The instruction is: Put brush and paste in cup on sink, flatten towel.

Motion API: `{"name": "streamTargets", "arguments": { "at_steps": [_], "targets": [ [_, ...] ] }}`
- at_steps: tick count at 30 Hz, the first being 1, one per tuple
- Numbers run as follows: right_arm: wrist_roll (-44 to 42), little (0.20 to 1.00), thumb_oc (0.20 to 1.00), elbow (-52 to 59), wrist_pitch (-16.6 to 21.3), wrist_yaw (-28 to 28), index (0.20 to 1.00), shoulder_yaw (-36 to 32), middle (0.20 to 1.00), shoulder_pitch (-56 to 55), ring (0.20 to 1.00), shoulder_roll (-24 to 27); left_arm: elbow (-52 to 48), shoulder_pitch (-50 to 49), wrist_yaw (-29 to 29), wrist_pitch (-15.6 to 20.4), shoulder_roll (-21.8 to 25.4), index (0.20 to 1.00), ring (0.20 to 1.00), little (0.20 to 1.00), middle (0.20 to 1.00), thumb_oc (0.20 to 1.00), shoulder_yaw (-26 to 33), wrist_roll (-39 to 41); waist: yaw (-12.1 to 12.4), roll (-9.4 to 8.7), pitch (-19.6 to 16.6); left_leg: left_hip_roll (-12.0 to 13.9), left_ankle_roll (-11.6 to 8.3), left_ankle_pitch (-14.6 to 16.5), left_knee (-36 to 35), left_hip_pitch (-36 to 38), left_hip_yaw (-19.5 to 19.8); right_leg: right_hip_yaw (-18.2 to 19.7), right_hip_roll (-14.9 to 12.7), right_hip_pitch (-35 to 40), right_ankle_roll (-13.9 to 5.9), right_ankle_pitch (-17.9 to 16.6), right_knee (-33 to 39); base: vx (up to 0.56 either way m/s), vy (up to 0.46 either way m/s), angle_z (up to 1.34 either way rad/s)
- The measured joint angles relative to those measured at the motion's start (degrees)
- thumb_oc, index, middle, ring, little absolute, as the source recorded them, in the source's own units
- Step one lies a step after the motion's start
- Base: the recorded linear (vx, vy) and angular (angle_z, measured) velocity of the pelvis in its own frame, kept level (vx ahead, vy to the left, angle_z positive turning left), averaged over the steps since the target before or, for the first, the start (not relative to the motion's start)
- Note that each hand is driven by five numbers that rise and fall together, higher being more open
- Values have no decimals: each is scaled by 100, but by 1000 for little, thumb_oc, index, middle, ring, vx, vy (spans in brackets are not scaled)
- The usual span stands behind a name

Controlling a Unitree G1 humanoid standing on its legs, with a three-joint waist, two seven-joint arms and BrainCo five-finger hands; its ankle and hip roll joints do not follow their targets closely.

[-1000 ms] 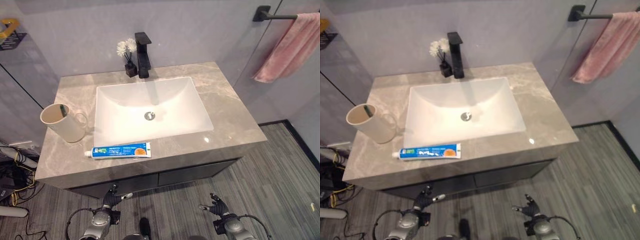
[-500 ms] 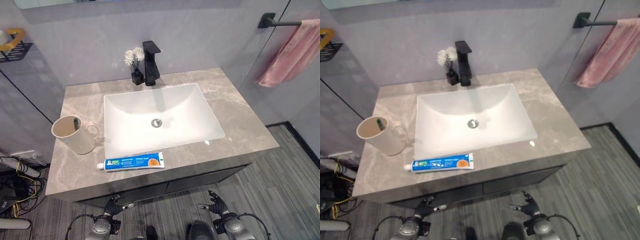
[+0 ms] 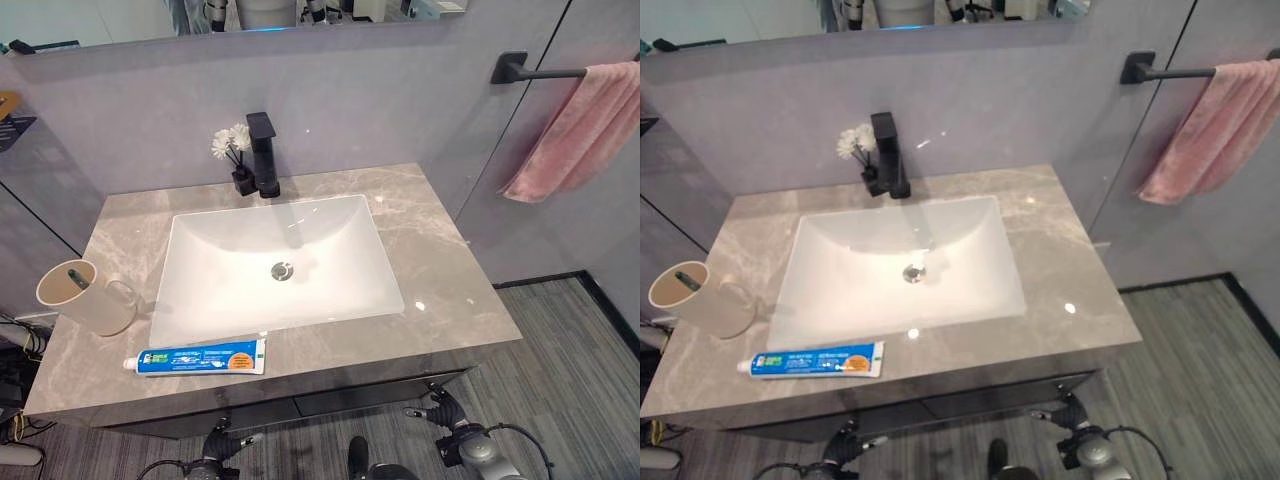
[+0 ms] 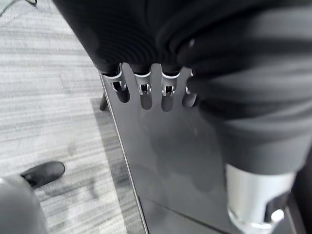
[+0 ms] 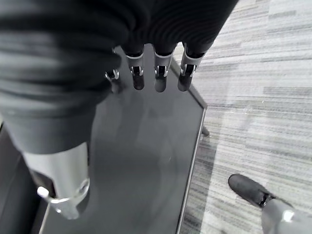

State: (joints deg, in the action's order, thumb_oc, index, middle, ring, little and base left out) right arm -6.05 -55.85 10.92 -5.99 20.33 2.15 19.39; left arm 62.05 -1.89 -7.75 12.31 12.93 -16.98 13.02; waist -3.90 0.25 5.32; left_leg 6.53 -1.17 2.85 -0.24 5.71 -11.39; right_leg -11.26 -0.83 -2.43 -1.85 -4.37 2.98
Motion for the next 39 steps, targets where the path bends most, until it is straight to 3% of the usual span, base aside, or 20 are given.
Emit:
{"name": "streamTargets", "arguments": {
  "at_steps": [3,5,11,13,15,16,17,20,21,22,24,28,29,30,33,34,37,39],
  "targets": [
    [-2,1000,1000,-2,2,-3,1000,1,1000,-75,1000,27,-4,44,2,-5,-3,1000,1000,1000,1000,1000,-32,-1,-3,64,-32,106,-44,27,5,-90,21,-18,91,-87,39,12,-64,-24,-118,3],
    [-2,1000,1000,-31,3,-8,1000,1,1000,-100,1000,61,-8,213,0,-4,29,1000,1000,1000,1000,1000,-161,-1,-6,120,-27,133,-239,94,150,-351,203,-75,105,-333,129,88,-282,16,-77,16],
    [7,1000,1000,-30,13,21,1000,15,1000,-126,1000,254,-321,417,36,20,122,1000,1000,1000,1000,1000,-472,-74,-28,198,144,215,-258,229,445,-760,256,-55,12,-930,129,364,-1087,6,24,6],
    [14,1000,1000,-132,4,15,1000,9,1000,-116,1000,295,-396,552,67,46,155,1000,1000,1000,1000,1000,-460,-79,-68,-3,284,284,-277,199,444,-804,-194,-39,-186,-1148,255,555,-1364,59,126,39],
    [14,1000,1000,-149,-2,-1,1000,6,1000,-95,1000,278,-296,721,80,86,183,1000,1000,1000,1000,1000,-458,-102,-78,-108,338,364,-396,85,289,-824,-209,-30,-269,-1049,236,547,-1149,84,192,34],
    [13,1000,1000,-161,3,-12,1000,-9,1000,-97,1000,278,-254,754,76,127,185,1000,1000,1000,1000,1000,-451,-211,-95,-231,317,423,-512,-66,54,-694,15,60,-343,-935,20,406,-901,66,203,2],
    [12,1000,1000,-205,16,-16,1000,-24,1000,-20,1000,276,-252,698,79,133,177,1000,1000,1000,1000,1000,-457,-250,-98,-187,281,438,-522,-71,-62,-534,-7,133,-334,-880,-16,383,-808,110,262,-20],
    [11,1000,1000,-305,17,-23,1000,-129,1000,11,1000,279,-244,626,85,132,92,1000,1000,1000,1000,1000,-463,-290,-180,86,127,228,-435,-74,-219,-262,-27,125,-300,-737,-121,230,-569,66,143,-20],
    [14,1000,1000,-355,9,-12,1000,-127,1000,-44,1000,318,-248,616,86,138,27,1000,1000,1000,1000,1000,-462,-291,-184,225,45,145,-260,-8,-231,-218,-28,124,-256,-751,-157,160,-572,66,186,-18],
    [14,1000,1000,-387,0,-15,1000,-126,1000,-115,1000,294,-247,609,94,150,0,1000,1000,1000,1000,1000,-463,-293,-158,304,2,87,-288,-73,-310,-127,-13,160,-232,-748,-109,47,-581,56,263,-32],
    [17,1000,1000,-355,-7,-1,1000,-111,1000,-196,1000,79,-382,445,130,153,100,1000,1000,1000,1000,1000,-461,-340,-129,251,-115,-132,-197,-81,-456,-16,-191,313,-401,-740,-244,-37,-507,28,198,-31],
    [64,1000,1000,-335,-12,23,1000,-106,1000,-263,1000,-117,-561,294,153,156,206,1000,1000,1000,1000,1000,-490,-476,-149,256,-141,-269,-8,-56,-479,32,-203,351,-655,-659,-341,-52,-715,-2,84,4],
    [136,1000,1000,-316,-13,26,1000,-107,1000,-266,1000,-118,-606,261,168,157,269,1000,1000,1000,1000,1000,-553,-485,-135,172,-204,-327,-19,-64,-478,35,-189,462,-711,-629,-425,11,-644,-10,95,7],
    [138,1000,1000,-250,-13,25,1000,-108,1000,-243,1000,-85,-687,220,175,158,309,1000,1000,1000,1000,1000,-611,-525,-90,205,-205,-331,-21,-85,-476,34,-187,463,-701,-586,-409,-68,-547,-3,48,1],
    [244,1000,1000,-65,-7,89,1000,-109,1000,-241,1000,54,-1675,-143,347,94,733,1000,1000,1000,1000,1000,-979,-910,3,303,-175,-332,-21,-85,-477,110,-187,448,-665,-235,-406,-323,16,3,11,-1],
    [258,1000,1000,-58,-7,144,1000,-114,1000,-238,1000,103,-2373,-363,554,36,1071,1000,1000,1000,1000,1000,-1096,-974,7,306,-175,-325,-22,-80,-477,151,-176,418,-651,-95,-410,-396,198,4,9,4],
    [379,1000,1000,-56,-13,256,1000,-115,1000,-236,1000,265,-3964,-643,1145,48,1941,1000,1000,1000,1000,1000,-1231,-966,25,307,-171,-304,-41,-74,-482,149,-173,399,-634,-78,-414,-403,195,5,-4,6],
    [453,1000,1000,-84,-23,290,1000,-114,1000,-215,1000,298,-4412,-634,1370,42,2151,1000,1000,1000,1000,1000,-1320,-970,14,312,-172,-304,-51,-67,-507,157,-178,403,-638,-50,-451,-374,204,0,-10,-2]
  ]
}}
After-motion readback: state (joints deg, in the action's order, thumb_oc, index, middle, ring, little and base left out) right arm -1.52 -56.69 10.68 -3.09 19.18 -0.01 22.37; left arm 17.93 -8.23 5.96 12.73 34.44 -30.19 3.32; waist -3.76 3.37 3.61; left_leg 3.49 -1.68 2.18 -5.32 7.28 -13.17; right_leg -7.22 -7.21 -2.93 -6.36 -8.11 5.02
